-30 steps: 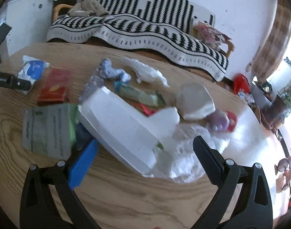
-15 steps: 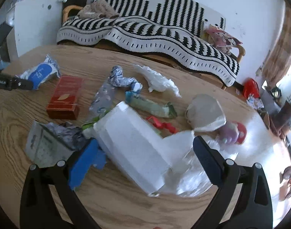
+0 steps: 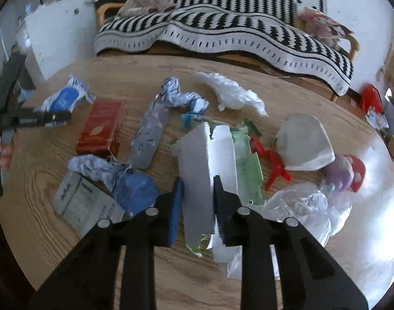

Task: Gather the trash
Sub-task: 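Grasp the blue-and-white Baby Wipes pack with the left gripper, then grasp the white foam box with the right gripper while the left holds the wipes, then carry both items to the black bin and open both grippers over it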

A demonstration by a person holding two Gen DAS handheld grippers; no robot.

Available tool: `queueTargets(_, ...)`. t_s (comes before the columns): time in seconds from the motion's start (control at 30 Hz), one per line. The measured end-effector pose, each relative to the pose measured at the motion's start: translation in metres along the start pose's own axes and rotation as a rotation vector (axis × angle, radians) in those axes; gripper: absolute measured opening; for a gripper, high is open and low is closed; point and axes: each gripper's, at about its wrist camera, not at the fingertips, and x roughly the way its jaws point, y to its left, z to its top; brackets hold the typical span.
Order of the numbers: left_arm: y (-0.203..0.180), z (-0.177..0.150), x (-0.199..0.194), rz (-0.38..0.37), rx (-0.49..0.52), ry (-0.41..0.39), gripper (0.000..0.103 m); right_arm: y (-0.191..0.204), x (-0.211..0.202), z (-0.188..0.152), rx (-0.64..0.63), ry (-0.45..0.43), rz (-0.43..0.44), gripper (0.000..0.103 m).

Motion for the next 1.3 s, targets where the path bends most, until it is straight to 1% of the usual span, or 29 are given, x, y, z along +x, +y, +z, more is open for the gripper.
queueTargets(0.17, 0.000, -0.001, -0.014, 0.001, -0.001, -0.012, 0.041, -0.008, -0.016, 0.000, 0.053, -0.026, 0.024, 0.018)
queueTargets(0.23, 0.000, -0.001, -0.023, -0.007, -0.004, -0.021, 0.038, -0.009, -0.027, 0.000, 0.066, -0.042, 0.018, 0.016)
queueTargets(0.27, 0.001, -0.001, -0.027, -0.012, -0.006, -0.026, 0.038, -0.010, -0.034, 0.001, 0.078, -0.055, 0.019, 0.010)
queueTargets(0.3, 0.000, -0.001, -0.033, -0.018, -0.007, -0.034, 0.037, -0.011, -0.039, 0.000, 0.082, -0.066, 0.023, 0.009)
queueTargets(0.4, 0.000, -0.003, -0.048, -0.031, -0.012, -0.051, 0.033, -0.015, -0.054, -0.003, 0.128, -0.093, 0.018, 0.007)
queueTargets(0.53, 0.001, -0.009, -0.064, -0.074, -0.014, -0.056, 0.031, -0.016, -0.056, -0.017, 0.176, -0.080, 0.028, 0.007)
queueTargets(0.6, 0.003, -0.012, -0.073, -0.086, -0.017, -0.065, 0.031, -0.017, -0.063, -0.022, 0.197, -0.090, 0.035, 0.007)
queueTargets(0.7, 0.005, -0.015, -0.091, -0.094, -0.026, -0.089, 0.030, -0.022, -0.086, -0.025, 0.232, -0.139, 0.027, 0.007)
queueTargets(0.8, -0.006, -0.019, -0.111, -0.118, -0.005, -0.111, 0.030, -0.029, -0.111, -0.029, 0.257, -0.180, 0.022, 0.007)
queueTargets(0.87, -0.020, -0.023, -0.122, -0.150, 0.021, -0.119, 0.030, -0.031, -0.120, -0.035, 0.264, -0.183, 0.012, 0.007)
queueTargets(0.97, -0.057, -0.036, -0.135, -0.219, 0.074, -0.119, 0.030, -0.034, -0.145, -0.050, 0.287, -0.211, -0.002, 0.007)
queueTargets(1.07, -0.112, -0.060, -0.144, -0.310, 0.158, -0.096, 0.030, -0.038, -0.184, -0.075, 0.313, -0.273, -0.032, 0.007)
queueTargets(1.13, -0.143, -0.076, -0.144, -0.351, 0.203, -0.072, 0.030, -0.043, -0.212, -0.100, 0.345, -0.303, -0.069, 0.007)
queueTargets(1.2, -0.180, -0.097, -0.143, -0.391, 0.265, -0.038, 0.030, -0.051, -0.231, -0.126, 0.384, -0.313, -0.099, 0.007)
queueTargets(1.23, -0.196, -0.107, -0.144, -0.412, 0.291, -0.022, 0.030, -0.058, -0.243, -0.144, 0.412, -0.316, -0.115, 0.007)
queueTargets(1.3, -0.233, -0.137, -0.143, -0.471, 0.354, 0.034, 0.030, -0.068, -0.257, -0.173, 0.459, -0.317, -0.131, 0.007)
